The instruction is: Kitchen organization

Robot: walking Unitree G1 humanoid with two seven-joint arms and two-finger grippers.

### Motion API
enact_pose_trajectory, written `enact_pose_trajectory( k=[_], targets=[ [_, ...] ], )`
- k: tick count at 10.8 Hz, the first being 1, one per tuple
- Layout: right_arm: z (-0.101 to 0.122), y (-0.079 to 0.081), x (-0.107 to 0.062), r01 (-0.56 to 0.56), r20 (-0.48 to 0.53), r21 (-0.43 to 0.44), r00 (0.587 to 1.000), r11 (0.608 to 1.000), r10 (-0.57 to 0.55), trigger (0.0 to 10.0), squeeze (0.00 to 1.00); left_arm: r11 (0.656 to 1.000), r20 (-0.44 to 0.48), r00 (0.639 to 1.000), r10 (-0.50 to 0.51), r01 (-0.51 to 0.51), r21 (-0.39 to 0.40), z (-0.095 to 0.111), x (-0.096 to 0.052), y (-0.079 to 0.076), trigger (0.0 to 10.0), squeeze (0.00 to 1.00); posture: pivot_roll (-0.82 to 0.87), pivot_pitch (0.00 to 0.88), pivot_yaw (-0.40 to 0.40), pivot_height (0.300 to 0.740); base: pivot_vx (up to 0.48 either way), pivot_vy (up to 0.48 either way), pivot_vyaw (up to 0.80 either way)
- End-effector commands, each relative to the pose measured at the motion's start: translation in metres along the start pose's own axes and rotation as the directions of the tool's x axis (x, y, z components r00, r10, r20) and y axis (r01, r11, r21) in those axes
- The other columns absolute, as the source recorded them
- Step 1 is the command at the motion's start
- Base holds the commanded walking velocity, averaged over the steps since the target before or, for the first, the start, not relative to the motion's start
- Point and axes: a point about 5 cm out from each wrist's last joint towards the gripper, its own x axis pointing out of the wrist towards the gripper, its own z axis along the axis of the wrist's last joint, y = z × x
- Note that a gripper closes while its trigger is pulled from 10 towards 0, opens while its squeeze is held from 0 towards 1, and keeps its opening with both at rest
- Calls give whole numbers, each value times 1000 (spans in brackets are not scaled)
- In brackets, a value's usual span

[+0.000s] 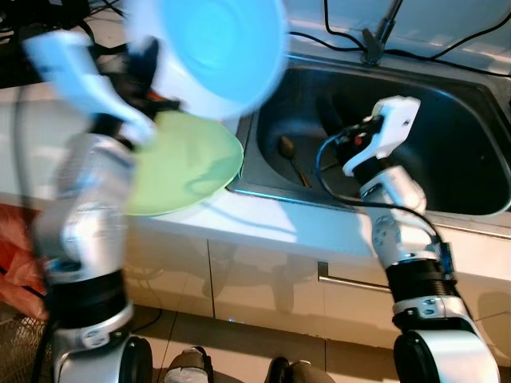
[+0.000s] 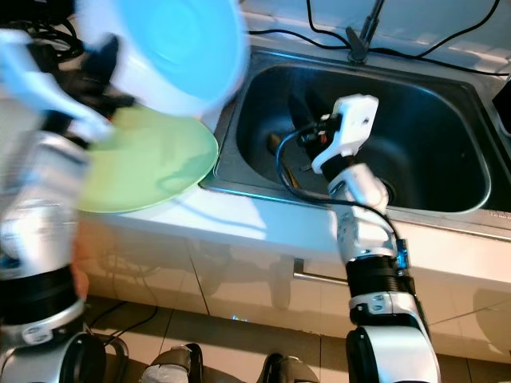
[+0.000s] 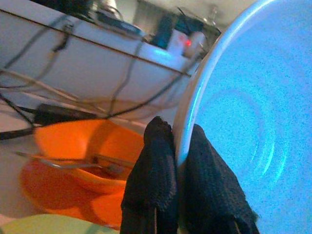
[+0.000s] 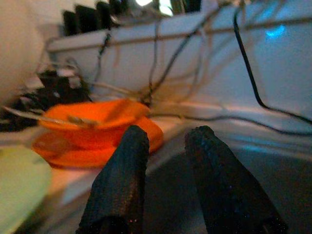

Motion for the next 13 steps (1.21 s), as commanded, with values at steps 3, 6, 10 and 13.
enact_pose_trajectory(
  k=[3,6,10,13],
  targets=[
    [13,8,-4,-134,42,87,991,987,131,10000,0,992,36,997,-65,60,114,1,11,-20,10000,0,124,136,-48,740,0,0,0],
    [14,17,-7,-215,41,116,977,970,211,10000,0,987,73,997,-23,11,163,6,13,-15,10000,0,127,141,-49,740,0,0,0],
    [18,21,-9,-250,50,147,968,957,245,10000,0,981,84,996,-5,-12,194,5,14,-14,10000,0,123,143,-52,740,0,0,0],
    [17,26,-8,-257,46,161,967,953,252,10000,0,982,81,996,-25,9,188,2,14,-17,10000,0,125,145,-55,740,0,0,0]
  ],
)
